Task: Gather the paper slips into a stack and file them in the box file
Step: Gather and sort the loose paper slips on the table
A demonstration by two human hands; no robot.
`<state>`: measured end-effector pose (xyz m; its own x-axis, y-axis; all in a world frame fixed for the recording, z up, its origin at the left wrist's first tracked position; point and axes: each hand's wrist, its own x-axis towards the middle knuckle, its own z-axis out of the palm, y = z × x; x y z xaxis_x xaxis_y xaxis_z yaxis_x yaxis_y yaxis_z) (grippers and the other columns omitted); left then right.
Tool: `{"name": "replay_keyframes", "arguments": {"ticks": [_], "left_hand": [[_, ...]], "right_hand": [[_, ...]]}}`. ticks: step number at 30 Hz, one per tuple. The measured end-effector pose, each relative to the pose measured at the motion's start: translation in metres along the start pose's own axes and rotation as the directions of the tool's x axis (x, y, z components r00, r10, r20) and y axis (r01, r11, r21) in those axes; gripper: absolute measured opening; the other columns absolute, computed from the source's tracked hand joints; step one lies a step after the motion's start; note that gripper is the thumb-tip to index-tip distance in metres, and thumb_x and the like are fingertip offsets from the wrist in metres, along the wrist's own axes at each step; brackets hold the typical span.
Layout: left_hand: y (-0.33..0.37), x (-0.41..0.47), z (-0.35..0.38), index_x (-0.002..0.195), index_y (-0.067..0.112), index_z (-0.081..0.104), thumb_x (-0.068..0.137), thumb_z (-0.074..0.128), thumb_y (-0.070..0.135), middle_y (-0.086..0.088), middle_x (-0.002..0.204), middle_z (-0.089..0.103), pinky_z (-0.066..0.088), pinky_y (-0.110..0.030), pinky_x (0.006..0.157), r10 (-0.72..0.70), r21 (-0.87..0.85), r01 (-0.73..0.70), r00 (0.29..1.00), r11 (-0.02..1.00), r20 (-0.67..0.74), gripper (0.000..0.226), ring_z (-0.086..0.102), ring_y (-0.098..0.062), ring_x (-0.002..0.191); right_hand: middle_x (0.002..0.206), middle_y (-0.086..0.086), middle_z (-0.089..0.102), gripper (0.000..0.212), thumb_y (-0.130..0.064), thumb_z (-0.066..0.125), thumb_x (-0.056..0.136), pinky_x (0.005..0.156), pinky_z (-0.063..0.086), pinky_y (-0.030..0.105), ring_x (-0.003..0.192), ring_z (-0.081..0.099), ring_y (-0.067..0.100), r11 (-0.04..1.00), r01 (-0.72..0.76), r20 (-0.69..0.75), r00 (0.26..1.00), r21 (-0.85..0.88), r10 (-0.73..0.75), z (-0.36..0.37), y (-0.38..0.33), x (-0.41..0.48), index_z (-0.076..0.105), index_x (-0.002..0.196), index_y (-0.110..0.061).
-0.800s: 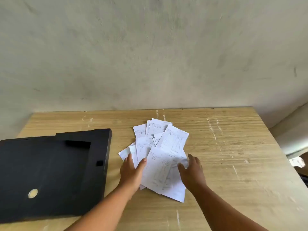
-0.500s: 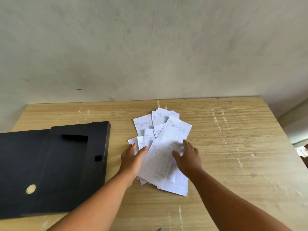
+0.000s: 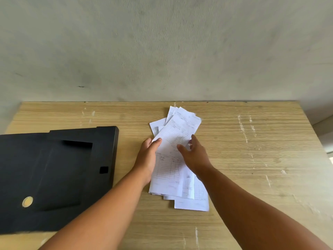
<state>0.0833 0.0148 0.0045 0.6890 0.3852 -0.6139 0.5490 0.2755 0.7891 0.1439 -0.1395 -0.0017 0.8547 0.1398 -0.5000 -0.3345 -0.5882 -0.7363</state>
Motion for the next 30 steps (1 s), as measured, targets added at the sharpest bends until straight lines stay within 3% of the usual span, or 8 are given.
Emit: {"name": "replay_keyframes", "arguments": {"ticks": [3,7,11,16,18,21,26,30], "left_hand": [[-0.002,0.005,0.003,0.15,0.036,0.039,0.065,0.065,0.073,0.002,0.148,0.055,0.042,-0.053,0.112,0.028,0.052,-0.028,1.0,0.998,0.001,0.096,0.055,-0.023,0.132],[-0.001,0.002,0.003,0.139,0.036,0.053,0.078,0.064,0.06,0.007,0.137,0.062,0.045,-0.046,0.109,0.125,0.209,-0.128,0.992,0.97,0.026,0.067,0.059,-0.015,0.125],[-0.009,0.001,0.003,0.15,0.027,0.046,0.092,0.064,0.045,0.001,0.15,0.048,0.037,-0.033,0.111,0.147,0.307,-0.162,0.987,0.938,0.073,0.064,0.049,-0.016,0.136],[-0.021,0.0,-0.006,0.142,0.049,0.046,0.081,0.063,0.061,0.008,0.151,0.049,0.04,-0.046,0.116,0.162,0.357,-0.174,0.985,0.918,0.061,0.065,0.047,-0.015,0.139],[-0.028,-0.007,-0.01,0.133,0.055,0.049,0.086,0.064,0.051,0.018,0.146,0.05,0.038,-0.044,0.117,0.28,0.475,-0.296,0.954,0.829,0.105,0.05,0.043,-0.012,0.14],[-0.048,-0.015,-0.023,0.158,0.026,0.03,0.094,0.066,0.035,0.013,0.162,0.026,0.015,-0.038,0.126,0.388,0.662,-0.398,0.905,0.635,0.172,0.074,0.018,-0.014,0.152],[-0.088,-0.022,-0.041,0.162,0.028,-0.005,0.09,0.03,0.069,0.001,0.169,-0.02,-0.014,-0.037,0.123,0.3,0.875,-0.399,0.9,0.276,0.316,0.089,-0.026,-0.019,0.154],[-0.097,-0.033,-0.047,0.16,0.033,-0.013,0.084,0.009,0.072,0.002,0.164,-0.034,-0.019,-0.039,0.122,0.265,0.907,-0.38,0.907,0.18,0.327,0.088,-0.038,-0.02,0.148]], "right_hand": [[0.135,-0.001,0.056,0.063,-0.047,0.065,0.088,0.1,0.049,0.041,0.128,0.053,0.022,0.999,0.008,0.014,1.0,0.048,-0.009,0.001,-0.003,0.002,0.045,0.144,-0.026],[0.127,-0.006,0.056,0.053,-0.045,0.062,0.087,0.103,0.046,0.051,0.127,0.048,0.024,1.0,0.023,-0.146,0.989,-0.01,-0.025,0.002,-0.002,0.004,0.048,0.133,-0.022],[0.137,-0.005,0.057,0.068,-0.052,0.063,0.086,0.104,0.047,0.046,0.13,0.052,0.025,0.997,0.027,-0.041,0.999,0.072,-0.025,0.005,-0.011,0.005,0.043,0.145,-0.025],[0.098,-0.009,0.072,0.018,-0.034,0.058,0.097,0.07,0.054,0.029,0.091,0.07,0.014,0.986,0.084,-0.051,0.996,0.141,-0.077,-0.001,-0.01,0.002,0.057,0.112,-0.024],[0.092,-0.007,0.067,0.011,-0.031,0.057,0.098,0.064,0.045,0.025,0.084,0.065,0.014,0.996,0.077,-0.099,0.992,0.047,-0.072,-0.004,-0.002,-0.004,0.055,0.104,-0.023],[0.085,0.0,0.064,0.018,-0.03,0.053,0.094,0.069,0.046,0.034,0.088,0.06,0.028,0.99,0.074,-0.189,0.977,-0.121,-0.096,-0.005,0.023,-0.016,0.063,0.089,-0.015],[0.135,0.001,0.06,0.042,-0.023,0.063,0.093,0.104,0.041,0.037,0.127,0.048,0.024,0.956,0.09,-0.205,0.967,-0.279,-0.151,-0.009,0.049,-0.052,0.059,0.134,-0.015],[0.146,0.007,0.046,0.062,-0.042,0.065,0.09,0.108,0.037,0.044,0.134,0.039,0.029,0.909,-0.094,-0.265,0.964,-0.407,-0.019,-0.013,0.059,-0.077,0.045,0.143,-0.017]]}}
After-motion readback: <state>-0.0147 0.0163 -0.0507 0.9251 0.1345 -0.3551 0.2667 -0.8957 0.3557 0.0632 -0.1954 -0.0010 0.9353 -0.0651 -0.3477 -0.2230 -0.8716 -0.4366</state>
